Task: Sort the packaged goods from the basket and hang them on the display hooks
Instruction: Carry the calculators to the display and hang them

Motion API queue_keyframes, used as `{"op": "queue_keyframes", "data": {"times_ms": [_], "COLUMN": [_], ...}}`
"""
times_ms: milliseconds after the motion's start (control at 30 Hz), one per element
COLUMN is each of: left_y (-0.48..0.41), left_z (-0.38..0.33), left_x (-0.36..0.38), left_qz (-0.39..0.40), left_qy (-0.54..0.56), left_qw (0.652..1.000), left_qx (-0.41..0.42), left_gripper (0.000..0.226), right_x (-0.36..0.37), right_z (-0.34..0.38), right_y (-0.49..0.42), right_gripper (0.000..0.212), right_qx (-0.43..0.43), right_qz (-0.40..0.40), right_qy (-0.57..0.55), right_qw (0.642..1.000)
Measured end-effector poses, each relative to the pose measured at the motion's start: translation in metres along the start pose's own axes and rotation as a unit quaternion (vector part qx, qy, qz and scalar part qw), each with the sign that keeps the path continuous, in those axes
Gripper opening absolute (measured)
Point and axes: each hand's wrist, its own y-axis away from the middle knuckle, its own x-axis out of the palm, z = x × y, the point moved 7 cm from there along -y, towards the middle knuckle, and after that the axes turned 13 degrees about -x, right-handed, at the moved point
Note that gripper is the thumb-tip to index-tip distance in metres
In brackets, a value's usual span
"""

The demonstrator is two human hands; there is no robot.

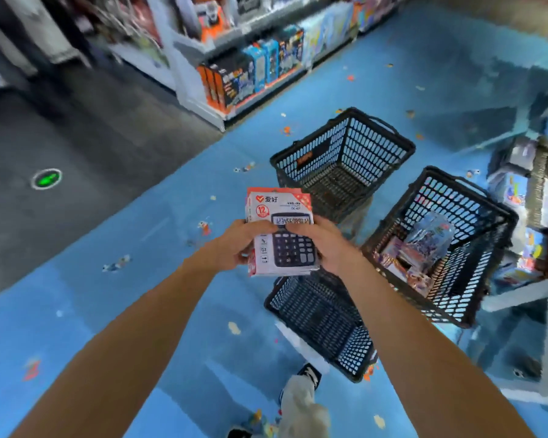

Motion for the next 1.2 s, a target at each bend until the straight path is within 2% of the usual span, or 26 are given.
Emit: {"op": "queue_keyframes", "data": {"times_ms": [100, 200, 300, 433, 500, 600, 700, 767, 833, 933, 1033, 1100, 1200], "left_y": [0.059, 0.115, 0.175, 0.266, 0.307, 0.361, 0.413, 0.439, 0.465, 0.5, 0.525, 0.537, 0.555], "left_z": [0.025, 0.061, 0.101, 0.152, 0.174, 0.206, 0.245, 0.274, 0.297, 0.324, 0.359, 0.384, 0.423], "left_x": [-0.089, -0.183, -0.268, -0.364, -0.404, -0.455, -0.5, -0.528, -0.546, -0.564, -0.578, -0.593, -0.615], "left_qz": [-0.055, -0.13, -0.19, -0.254, -0.273, -0.292, -0.341, -0.369, -0.378, -0.405, -0.467, -0.491, -0.525], "left_qy": [0.041, 0.105, 0.179, 0.292, 0.354, 0.43, 0.468, 0.473, 0.485, 0.545, 0.584, 0.594, 0.601], "left_qw": [0.997, 0.986, 0.964, 0.917, 0.882, 0.825, 0.783, 0.774, 0.763, 0.702, 0.627, 0.598, 0.559], "left_qx": [0.023, 0.025, 0.044, 0.098, 0.152, 0.224, 0.229, 0.202, 0.199, 0.215, 0.215, 0.219, 0.223], "left_gripper": [0.038, 0.019, 0.027, 0.039, 0.035, 0.04, 0.048, 0.067, 0.078, 0.071, 0.075, 0.083, 0.072], "right_x": [0.104, 0.22, 0.338, 0.488, 0.558, 0.657, 0.749, 0.805, 0.853, 0.911, 0.951, 0.977, 1.014], "right_z": [0.008, 0.011, 0.007, 0.018, 0.022, 0.023, 0.02, 0.018, 0.016, 0.014, 0.006, -0.005, -0.018], "right_y": [-0.001, 0.004, 0.015, 0.048, 0.065, 0.094, 0.126, 0.147, 0.171, 0.212, 0.248, 0.267, 0.288], "right_gripper": [0.056, 0.082, 0.095, 0.058, 0.051, 0.04, 0.045, 0.048, 0.039, 0.028, 0.044, 0.051, 0.047], "right_qx": [-0.003, -0.015, -0.022, -0.04, -0.049, -0.048, -0.048, -0.045, -0.044, -0.037, -0.03, -0.02, -0.031], "right_qz": [0.09, 0.188, 0.275, 0.358, 0.396, 0.452, 0.516, 0.559, 0.6, 0.671, 0.705, 0.722, 0.749], "right_qy": [0.053, 0.087, 0.09, 0.088, 0.079, 0.037, 0.01, 0.007, 0.008, -0.004, -0.003, 0.005, 0.035], "right_qw": [0.995, 0.978, 0.957, 0.929, 0.914, 0.89, 0.855, 0.828, 0.799, 0.74, 0.708, 0.692, 0.661]}}
